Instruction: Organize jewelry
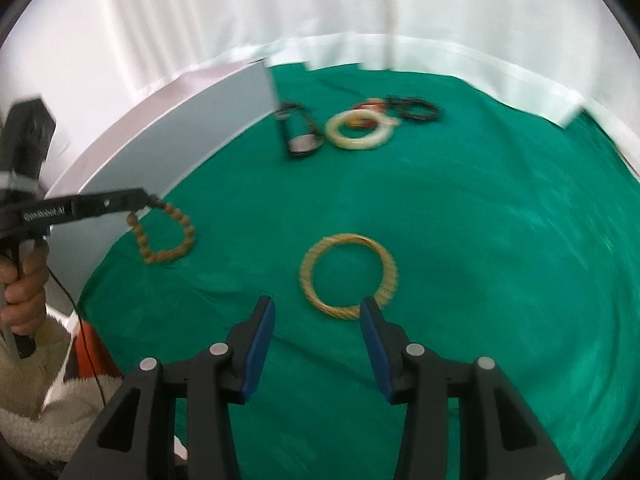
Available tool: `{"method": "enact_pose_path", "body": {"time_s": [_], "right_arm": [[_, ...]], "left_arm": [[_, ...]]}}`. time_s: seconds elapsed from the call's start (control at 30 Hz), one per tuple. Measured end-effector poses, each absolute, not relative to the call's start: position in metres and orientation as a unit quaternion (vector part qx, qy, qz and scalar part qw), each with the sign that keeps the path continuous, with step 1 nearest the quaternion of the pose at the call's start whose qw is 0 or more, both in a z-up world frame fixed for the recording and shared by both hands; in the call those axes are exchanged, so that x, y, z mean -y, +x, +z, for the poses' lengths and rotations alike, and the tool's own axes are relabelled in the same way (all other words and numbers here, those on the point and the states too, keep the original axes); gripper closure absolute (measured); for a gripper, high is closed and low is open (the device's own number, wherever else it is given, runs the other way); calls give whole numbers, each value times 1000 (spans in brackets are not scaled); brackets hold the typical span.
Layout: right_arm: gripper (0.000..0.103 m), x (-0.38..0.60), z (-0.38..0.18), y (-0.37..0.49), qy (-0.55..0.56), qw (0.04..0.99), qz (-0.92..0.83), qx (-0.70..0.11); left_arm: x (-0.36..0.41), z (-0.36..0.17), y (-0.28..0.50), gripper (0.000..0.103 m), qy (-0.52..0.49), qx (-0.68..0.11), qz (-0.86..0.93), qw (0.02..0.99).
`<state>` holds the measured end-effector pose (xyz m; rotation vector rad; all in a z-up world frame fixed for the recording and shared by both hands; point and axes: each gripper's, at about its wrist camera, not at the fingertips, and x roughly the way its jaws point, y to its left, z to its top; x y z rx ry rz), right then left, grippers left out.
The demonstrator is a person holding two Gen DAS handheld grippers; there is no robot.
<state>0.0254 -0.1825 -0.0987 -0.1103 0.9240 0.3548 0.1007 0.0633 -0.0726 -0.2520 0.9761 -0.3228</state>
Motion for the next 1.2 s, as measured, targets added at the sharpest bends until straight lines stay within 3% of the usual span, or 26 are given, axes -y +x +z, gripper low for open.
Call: {"method": "enact_pose_path", "body": {"time_s": [0.17, 0.23, 0.3, 0.6, 1.2], "right_arm": [[59, 152, -125, 53, -118, 855, 165, -477], [70, 149, -132, 57, -123, 850, 166, -484], [97, 151, -129, 56, -120, 854, 164, -480], [97, 182, -72, 28, 6, 877, 191, -440], [97, 132, 9, 12, 15, 883, 281, -375]], "left_arm": [[-70, -64, 89, 94, -127, -460, -158, 865], [-73, -57, 83, 94, -130, -455, -162, 866], [-73, -49, 79, 94, -134, -448, -167, 868], [-77, -10, 60, 94, -152, -426, -167, 876], [-123, 59, 15, 94, -189, -384, -143, 892]]}}
